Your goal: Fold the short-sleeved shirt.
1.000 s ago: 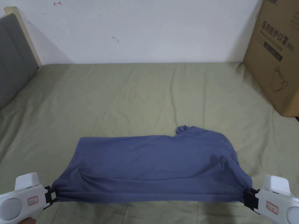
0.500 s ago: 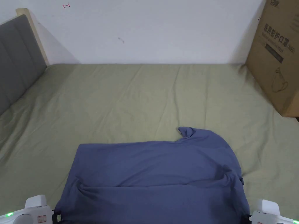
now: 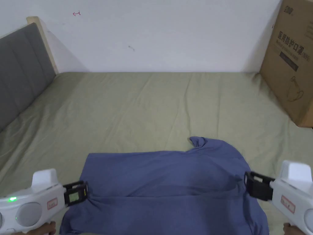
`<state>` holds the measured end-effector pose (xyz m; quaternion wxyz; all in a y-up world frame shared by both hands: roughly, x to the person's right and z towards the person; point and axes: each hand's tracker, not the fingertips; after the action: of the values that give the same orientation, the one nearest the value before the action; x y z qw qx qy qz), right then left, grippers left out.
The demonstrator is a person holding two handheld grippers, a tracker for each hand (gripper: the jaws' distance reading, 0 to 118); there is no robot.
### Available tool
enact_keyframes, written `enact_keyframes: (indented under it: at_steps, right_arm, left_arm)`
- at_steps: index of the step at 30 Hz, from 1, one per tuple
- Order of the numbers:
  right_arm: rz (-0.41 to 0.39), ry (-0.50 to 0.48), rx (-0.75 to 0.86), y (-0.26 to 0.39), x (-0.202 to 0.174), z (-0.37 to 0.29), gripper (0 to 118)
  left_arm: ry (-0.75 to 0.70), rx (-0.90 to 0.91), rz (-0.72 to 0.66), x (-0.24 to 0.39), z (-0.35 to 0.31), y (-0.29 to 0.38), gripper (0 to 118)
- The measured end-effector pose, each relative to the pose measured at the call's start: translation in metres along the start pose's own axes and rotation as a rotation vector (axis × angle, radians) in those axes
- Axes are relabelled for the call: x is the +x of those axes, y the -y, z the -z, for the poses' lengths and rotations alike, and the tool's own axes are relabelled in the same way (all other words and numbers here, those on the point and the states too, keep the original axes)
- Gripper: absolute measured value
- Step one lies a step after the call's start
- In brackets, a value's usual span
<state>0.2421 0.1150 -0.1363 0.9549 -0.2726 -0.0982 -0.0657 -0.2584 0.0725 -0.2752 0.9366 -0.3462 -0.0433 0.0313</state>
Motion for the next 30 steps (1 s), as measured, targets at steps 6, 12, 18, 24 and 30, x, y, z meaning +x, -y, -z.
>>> enact_keyframes:
  at_steps: [6,12,18,24,30]
  right_arm:
    - [-0.065,0.002,0.261,-0.048,-0.047,-0.05,88]
    - [-0.147,0.081,0.399,-0.054,-0.07,-0.061,86]
    - [-0.155,0.093,0.424,-0.052,-0.073,-0.056,12]
    - [-0.141,0.076,0.419,-0.059,-0.065,-0.04,2]
    - [-0.145,0.065,0.4,-0.072,-0.057,-0.012,2]
  left_arm:
    - [-0.024,0.311,0.085,0.047,-0.06,-0.043,104]
    - [-0.023,0.477,0.123,0.058,-0.057,-0.048,68]
    - [0.025,0.503,0.11,0.065,-0.05,-0.042,0]
    - [0.05,0.428,0.075,0.057,-0.025,-0.051,0]
    - [0.045,0.244,0.078,0.047,0.033,-0.08,0]
